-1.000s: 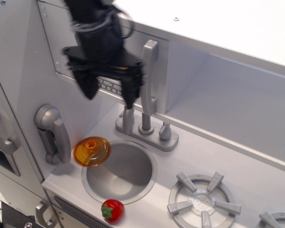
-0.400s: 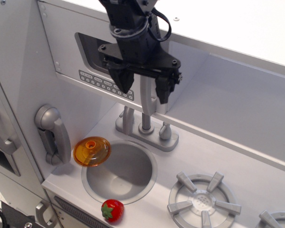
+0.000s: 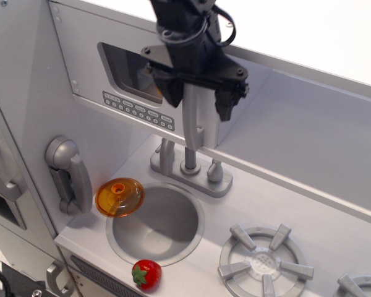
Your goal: Open microwave
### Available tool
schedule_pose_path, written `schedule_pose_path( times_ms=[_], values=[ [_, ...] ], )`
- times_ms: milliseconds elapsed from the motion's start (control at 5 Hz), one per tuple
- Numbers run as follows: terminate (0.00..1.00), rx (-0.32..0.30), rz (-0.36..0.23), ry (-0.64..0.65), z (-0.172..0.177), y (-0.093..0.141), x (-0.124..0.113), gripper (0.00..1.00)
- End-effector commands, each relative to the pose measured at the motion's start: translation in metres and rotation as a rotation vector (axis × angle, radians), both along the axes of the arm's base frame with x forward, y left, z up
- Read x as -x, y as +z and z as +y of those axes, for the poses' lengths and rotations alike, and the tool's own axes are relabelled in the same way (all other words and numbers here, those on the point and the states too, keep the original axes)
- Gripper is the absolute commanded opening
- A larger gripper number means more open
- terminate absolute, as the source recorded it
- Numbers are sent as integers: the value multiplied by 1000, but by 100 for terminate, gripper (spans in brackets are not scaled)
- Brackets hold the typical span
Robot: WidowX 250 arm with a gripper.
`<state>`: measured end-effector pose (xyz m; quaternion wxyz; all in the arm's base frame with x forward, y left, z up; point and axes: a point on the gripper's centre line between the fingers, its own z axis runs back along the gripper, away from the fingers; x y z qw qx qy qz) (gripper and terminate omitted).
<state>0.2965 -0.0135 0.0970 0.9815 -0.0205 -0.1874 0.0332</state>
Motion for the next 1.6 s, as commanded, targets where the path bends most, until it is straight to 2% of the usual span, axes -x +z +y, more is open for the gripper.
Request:
schedule_pose_path(
  times_ms=[0,200,600,800,1000,1200,1400],
  values=[
    [0,-1,-43,17,6,11,-6,0],
    [0,5,-39,27,9,11,0,0],
    [0,-7,0,-24,25,12,42,0],
    [0,16,85,-31,35,17,64,100],
    [0,-12,237,-57,41,22,90,100],
    [0,-12,314,-107,18,20,101,100],
    [0,30,343,-130,-17,18,92,100]
  ],
)
